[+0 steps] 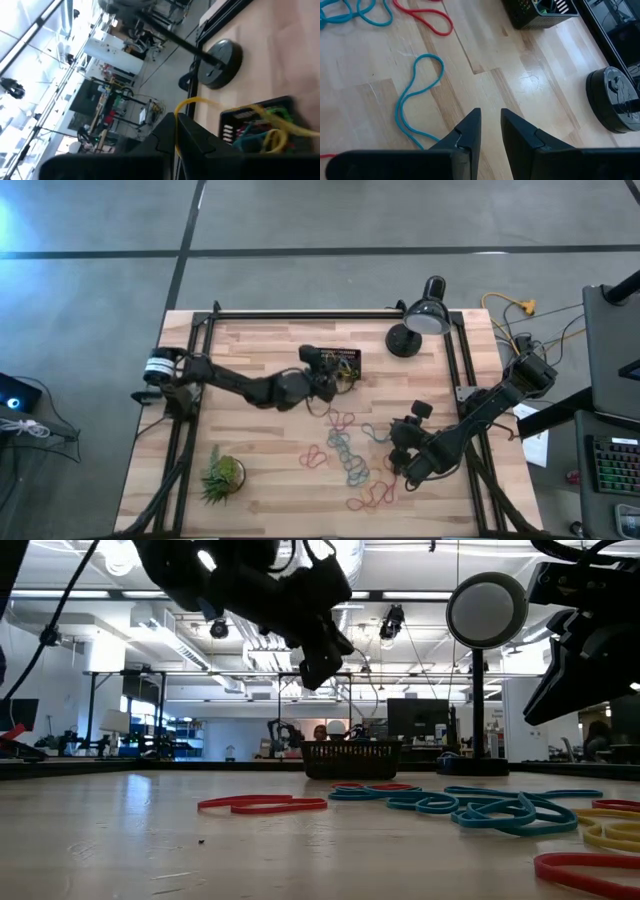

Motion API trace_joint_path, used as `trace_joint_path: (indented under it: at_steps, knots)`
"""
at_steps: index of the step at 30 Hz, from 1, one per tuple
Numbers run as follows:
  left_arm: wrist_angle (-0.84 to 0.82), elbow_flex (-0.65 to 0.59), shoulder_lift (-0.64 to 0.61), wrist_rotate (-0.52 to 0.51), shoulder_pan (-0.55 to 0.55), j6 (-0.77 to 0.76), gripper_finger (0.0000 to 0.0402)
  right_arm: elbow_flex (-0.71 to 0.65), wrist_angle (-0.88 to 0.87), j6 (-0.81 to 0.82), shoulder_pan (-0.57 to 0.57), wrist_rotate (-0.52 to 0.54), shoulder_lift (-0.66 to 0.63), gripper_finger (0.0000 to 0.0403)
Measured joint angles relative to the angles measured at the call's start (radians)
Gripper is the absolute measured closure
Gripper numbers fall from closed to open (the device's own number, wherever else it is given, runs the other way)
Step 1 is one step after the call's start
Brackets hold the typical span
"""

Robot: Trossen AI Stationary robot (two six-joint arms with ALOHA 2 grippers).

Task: Pick and place rubber bands into bin
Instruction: Put the yellow rubber band into the basket

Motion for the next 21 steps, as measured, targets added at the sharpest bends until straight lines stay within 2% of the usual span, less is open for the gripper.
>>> trace_joint_path:
  at_steps: [9, 15, 21]
  knots:
    - [-0.033, -0.024, 0.001, 0.166, 0.114, -0.127, 0.0401, -0.008, 0.003, 0.004, 0.000, 0.024, 0.000, 0.0335]
    - [-0.088, -0.047, 0.002, 0.220, 0.145, -0.217, 0.0401, -0.017, 0.007, 0.004, 0.000, 0.026, 0.000, 0.0335]
    - [-0.251, -0.048, 0.002, 0.372, 0.200, -0.373, 0.0401, -0.023, 0.013, 0.006, 0.000, 0.027, 0.000, 0.0335]
